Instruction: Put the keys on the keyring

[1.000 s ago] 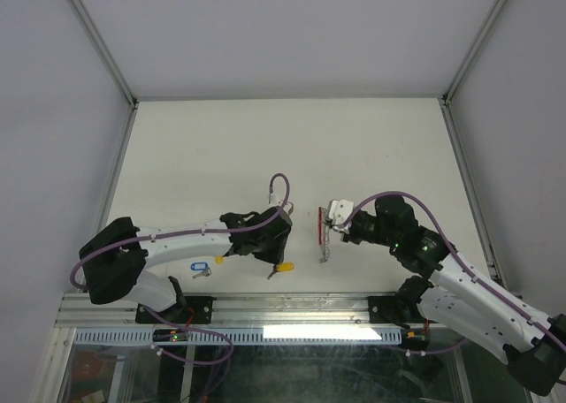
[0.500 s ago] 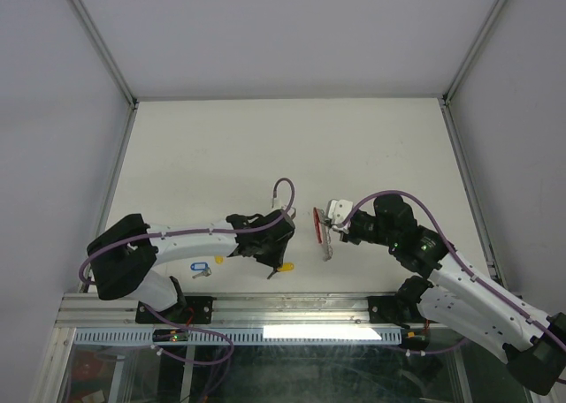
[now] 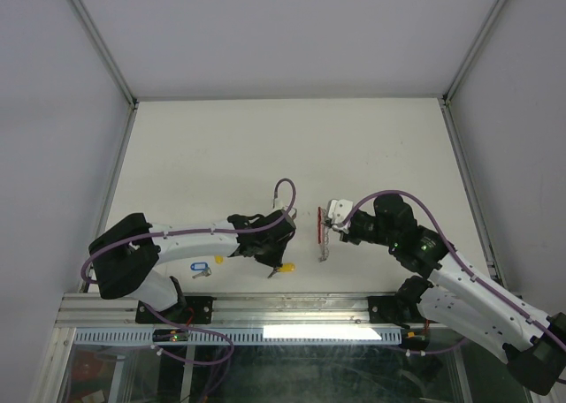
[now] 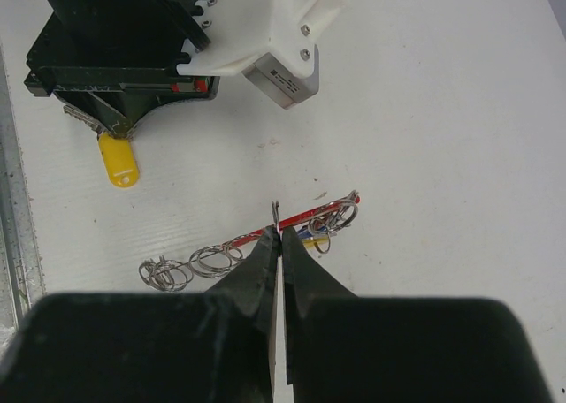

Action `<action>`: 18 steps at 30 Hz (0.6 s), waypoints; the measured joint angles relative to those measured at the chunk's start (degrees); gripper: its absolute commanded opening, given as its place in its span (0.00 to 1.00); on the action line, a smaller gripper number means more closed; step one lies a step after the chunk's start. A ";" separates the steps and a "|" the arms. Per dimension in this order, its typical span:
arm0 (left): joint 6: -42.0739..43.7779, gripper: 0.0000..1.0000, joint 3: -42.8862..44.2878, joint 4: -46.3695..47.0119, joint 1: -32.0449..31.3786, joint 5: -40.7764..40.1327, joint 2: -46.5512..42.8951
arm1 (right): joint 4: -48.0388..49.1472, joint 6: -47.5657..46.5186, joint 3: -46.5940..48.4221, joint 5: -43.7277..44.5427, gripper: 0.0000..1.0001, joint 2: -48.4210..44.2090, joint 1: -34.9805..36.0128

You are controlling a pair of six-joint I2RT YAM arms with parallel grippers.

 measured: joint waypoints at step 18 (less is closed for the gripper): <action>12.70 0.00 10.14 -2.80 0.00 -5.11 0.00 | -0.48 0.13 0.70 -1.11 0.00 -1.25 0.00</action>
